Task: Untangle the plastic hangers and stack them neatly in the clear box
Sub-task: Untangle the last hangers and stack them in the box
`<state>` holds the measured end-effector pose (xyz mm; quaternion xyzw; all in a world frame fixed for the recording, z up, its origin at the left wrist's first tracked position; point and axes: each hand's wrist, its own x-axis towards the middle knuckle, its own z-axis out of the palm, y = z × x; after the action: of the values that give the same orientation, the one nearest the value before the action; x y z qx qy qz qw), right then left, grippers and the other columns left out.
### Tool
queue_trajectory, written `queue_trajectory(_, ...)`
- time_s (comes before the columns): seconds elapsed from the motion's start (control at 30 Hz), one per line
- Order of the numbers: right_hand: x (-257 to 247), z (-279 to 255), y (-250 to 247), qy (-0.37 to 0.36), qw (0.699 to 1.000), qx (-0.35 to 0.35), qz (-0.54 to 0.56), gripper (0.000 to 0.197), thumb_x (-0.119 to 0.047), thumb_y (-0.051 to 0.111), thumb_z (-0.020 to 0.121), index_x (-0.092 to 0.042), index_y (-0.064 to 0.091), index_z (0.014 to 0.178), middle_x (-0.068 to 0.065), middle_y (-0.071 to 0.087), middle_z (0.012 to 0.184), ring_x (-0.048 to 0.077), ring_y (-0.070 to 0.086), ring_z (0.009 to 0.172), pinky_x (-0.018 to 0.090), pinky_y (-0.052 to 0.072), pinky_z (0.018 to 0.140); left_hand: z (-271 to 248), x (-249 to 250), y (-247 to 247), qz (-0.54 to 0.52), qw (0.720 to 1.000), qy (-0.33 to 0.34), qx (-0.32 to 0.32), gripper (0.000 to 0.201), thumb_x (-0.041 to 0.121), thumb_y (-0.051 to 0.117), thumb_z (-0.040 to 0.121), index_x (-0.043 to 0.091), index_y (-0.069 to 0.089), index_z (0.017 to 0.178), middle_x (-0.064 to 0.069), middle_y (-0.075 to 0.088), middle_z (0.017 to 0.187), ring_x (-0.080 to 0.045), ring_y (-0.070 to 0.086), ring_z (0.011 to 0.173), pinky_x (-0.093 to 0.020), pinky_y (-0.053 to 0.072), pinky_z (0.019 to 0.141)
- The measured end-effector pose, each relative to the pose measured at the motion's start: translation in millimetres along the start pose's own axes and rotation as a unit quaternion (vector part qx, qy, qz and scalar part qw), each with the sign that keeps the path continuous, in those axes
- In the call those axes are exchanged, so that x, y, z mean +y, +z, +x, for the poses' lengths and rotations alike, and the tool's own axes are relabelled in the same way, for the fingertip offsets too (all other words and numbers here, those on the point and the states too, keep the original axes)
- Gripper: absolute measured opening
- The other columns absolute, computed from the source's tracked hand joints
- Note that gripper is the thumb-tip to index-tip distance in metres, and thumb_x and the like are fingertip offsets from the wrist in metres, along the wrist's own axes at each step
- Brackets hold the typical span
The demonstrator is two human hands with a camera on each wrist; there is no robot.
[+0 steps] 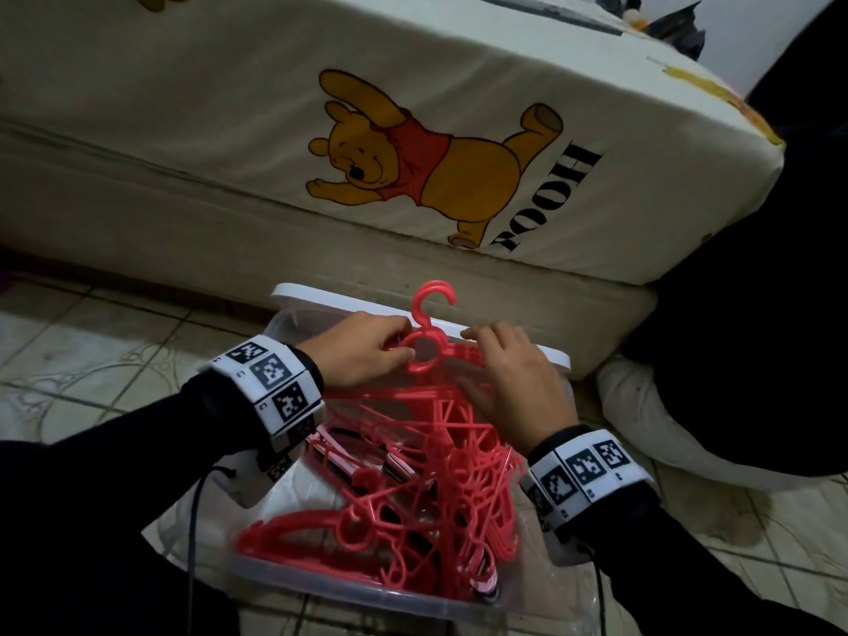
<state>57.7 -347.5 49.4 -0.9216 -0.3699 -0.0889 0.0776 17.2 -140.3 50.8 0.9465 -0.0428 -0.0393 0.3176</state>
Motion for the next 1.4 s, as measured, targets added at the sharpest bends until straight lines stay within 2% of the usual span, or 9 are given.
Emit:
queue_trajectory(0.13, 1, 0, 9, 0.003, 0.995, -0.068, -0.068, 0.021, -0.027, 0.049, 0.093, -0.021, 0.047, 0.113, -0.001, 0.060, 0.108, 0.023, 0.059, 0.099, 0.033, 0.037, 0.065, 0, 0, 2, -0.016, 1.000, 0.000, -0.019, 0.023, 0.030, 0.053, 0.095, 0.011, 0.061, 0.106, -0.004, 0.065, 0.095, -0.020, 0.059, 0.087, -0.039, 0.047, 0.079)
queue_trajectory(0.27, -1, 0, 14, -0.030, 0.993, -0.080, -0.079, 0.017, -0.019, 0.048, 0.095, -0.019, 0.048, 0.111, 0.000, 0.060, 0.104, 0.023, 0.062, 0.094, 0.034, 0.040, 0.062, -3, -3, 5, 0.165, 0.986, -0.008, 0.026, 0.022, 0.047, 0.042, 0.096, 0.026, 0.052, 0.093, 0.009, 0.053, 0.080, -0.017, 0.054, 0.078, -0.031, 0.035, 0.062)
queue_trajectory(0.5, 0, 2, 16, 0.031, 0.998, -0.047, 0.038, 0.020, -0.027, 0.049, 0.092, -0.017, 0.050, 0.110, 0.002, 0.056, 0.107, 0.022, 0.053, 0.100, 0.037, 0.045, 0.075, 0, -14, 4, 0.240, 0.967, -0.041, 0.073, 0.021, 0.031, 0.032, 0.098, 0.017, 0.047, 0.098, -0.013, 0.064, 0.104, -0.033, 0.059, 0.093, -0.034, 0.036, 0.067)
queue_trajectory(0.6, 15, 2, 17, 0.048, 0.998, -0.021, 0.016, 0.012, -0.024, 0.052, 0.090, -0.014, 0.049, 0.097, 0.005, 0.052, 0.099, 0.023, 0.051, 0.094, 0.031, 0.035, 0.068, 0, -21, -9, 0.256, 0.960, -0.066, 0.093, 0.024, 0.027, 0.032, 0.098, 0.012, 0.050, 0.101, -0.016, 0.063, 0.106, -0.036, 0.059, 0.095, -0.036, 0.037, 0.070)
queue_trajectory(0.73, 22, -4, 30, 0.017, 0.981, -0.192, 0.010, 0.011, -0.028, 0.052, 0.089, -0.020, 0.056, 0.096, 0.003, 0.061, 0.102, 0.025, 0.059, 0.096, 0.035, 0.047, 0.073, 0, -24, -21, 0.235, 0.963, -0.083, 0.107, 0.020, 0.026, 0.032, 0.098, 0.013, 0.047, 0.095, -0.017, 0.064, 0.102, -0.037, 0.059, 0.095, -0.043, 0.045, 0.084)
queue_trajectory(0.83, 14, -14, 49, -0.012, 0.948, -0.319, -0.009, 0.028, -0.022, 0.056, 0.086, -0.027, 0.058, 0.113, 0.004, 0.063, 0.113, 0.026, 0.061, 0.104, 0.035, 0.049, 0.083, 2, -25, -21, 0.219, 0.965, -0.089, 0.112, 0.026, 0.027, 0.031, 0.099, 0.010, 0.051, 0.100, -0.017, 0.064, 0.101, -0.037, 0.059, 0.094, -0.043, 0.045, 0.084)
queue_trajectory(1.0, -8, -28, 76, -0.042, 0.918, -0.395, -0.001, 0.039, -0.027, 0.057, 0.088, -0.027, 0.051, 0.126, 0.010, 0.058, 0.123, 0.031, 0.060, 0.107, 0.039, 0.049, 0.086, 2, -25, -15, 0.198, 0.970, -0.088, 0.106, 0.020, 0.029, 0.030, 0.099, 0.017, 0.043, 0.089, -0.014, 0.064, 0.101, -0.035, 0.059, 0.093, -0.039, 0.041, 0.076)
queue_trajectory(1.23, -15, -24, 73, -0.034, 0.932, -0.361, 0.031, 0.029, -0.031, 0.046, 0.094, -0.016, 0.063, 0.112, 0.011, 0.062, 0.115, 0.029, 0.061, 0.102, 0.038, 0.050, 0.087, 4, -25, -16, 0.130, 0.980, -0.090, 0.123, 0.025, 0.035, 0.035, 0.099, 0.016, 0.049, 0.089, -0.014, 0.064, 0.097, -0.036, 0.059, 0.093, -0.038, 0.041, 0.075)
queue_trajectory(1.4, 9, 3, 31, 0.030, 0.968, -0.199, 0.150, 0.009, -0.020, 0.062, 0.088, -0.011, 0.064, 0.092, 0.006, 0.068, 0.089, 0.021, 0.062, 0.083, 0.026, 0.042, 0.072, 4, -20, -22, 0.086, 0.977, -0.093, 0.171, 0.024, 0.037, 0.038, 0.099, 0.016, 0.047, 0.091, -0.017, 0.064, 0.096, -0.037, 0.058, 0.093, -0.035, 0.033, 0.068)
